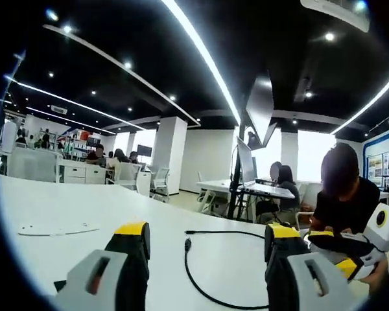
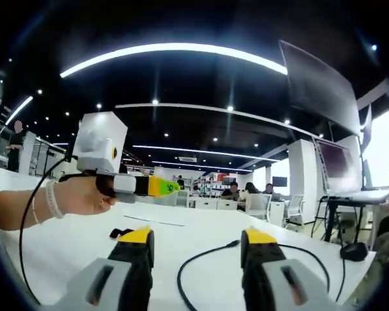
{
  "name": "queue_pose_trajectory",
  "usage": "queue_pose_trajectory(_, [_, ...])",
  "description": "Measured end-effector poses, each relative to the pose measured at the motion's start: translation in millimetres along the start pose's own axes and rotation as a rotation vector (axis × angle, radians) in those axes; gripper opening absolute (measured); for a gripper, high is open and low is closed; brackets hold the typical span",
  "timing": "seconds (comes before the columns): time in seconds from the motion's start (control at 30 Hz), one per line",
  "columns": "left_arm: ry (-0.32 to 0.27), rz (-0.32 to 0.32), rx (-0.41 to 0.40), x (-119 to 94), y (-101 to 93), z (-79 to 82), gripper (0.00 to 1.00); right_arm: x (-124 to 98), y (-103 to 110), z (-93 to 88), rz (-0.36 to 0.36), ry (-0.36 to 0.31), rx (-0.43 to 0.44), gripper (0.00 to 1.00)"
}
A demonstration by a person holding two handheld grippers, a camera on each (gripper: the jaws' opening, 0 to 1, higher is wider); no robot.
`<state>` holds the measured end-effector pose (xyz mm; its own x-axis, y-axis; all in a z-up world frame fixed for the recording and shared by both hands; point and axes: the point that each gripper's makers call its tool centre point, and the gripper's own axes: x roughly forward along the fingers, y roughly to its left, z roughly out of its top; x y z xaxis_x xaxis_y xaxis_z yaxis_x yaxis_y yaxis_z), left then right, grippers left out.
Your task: Find the charging cable on the desk, coil it up and secure with Velcro.
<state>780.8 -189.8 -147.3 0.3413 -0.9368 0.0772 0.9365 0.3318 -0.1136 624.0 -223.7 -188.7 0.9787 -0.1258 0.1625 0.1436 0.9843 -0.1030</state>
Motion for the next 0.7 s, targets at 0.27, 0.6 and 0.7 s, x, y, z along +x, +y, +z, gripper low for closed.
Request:
queue_pose_trajectory(0.27, [0.033,0.007,0.016,31,6.5,-13.2,0.71,1,-2,1.0,-0.002,-0.002,-0.011,0.54])
queue_pose_trajectory(0.6, [0.066,0.000,-0.005,62,5.4,-31.0,0.71,-2,-12,-2.0,-0.014,0.008,-0.018,0.54])
queue_pose_trajectory(0.7, [0.072,-0.002,-0.012,71,5.3,-35.3,0.71,-1,-15,-4.9,-0.018,0.016,-0.020,0.54])
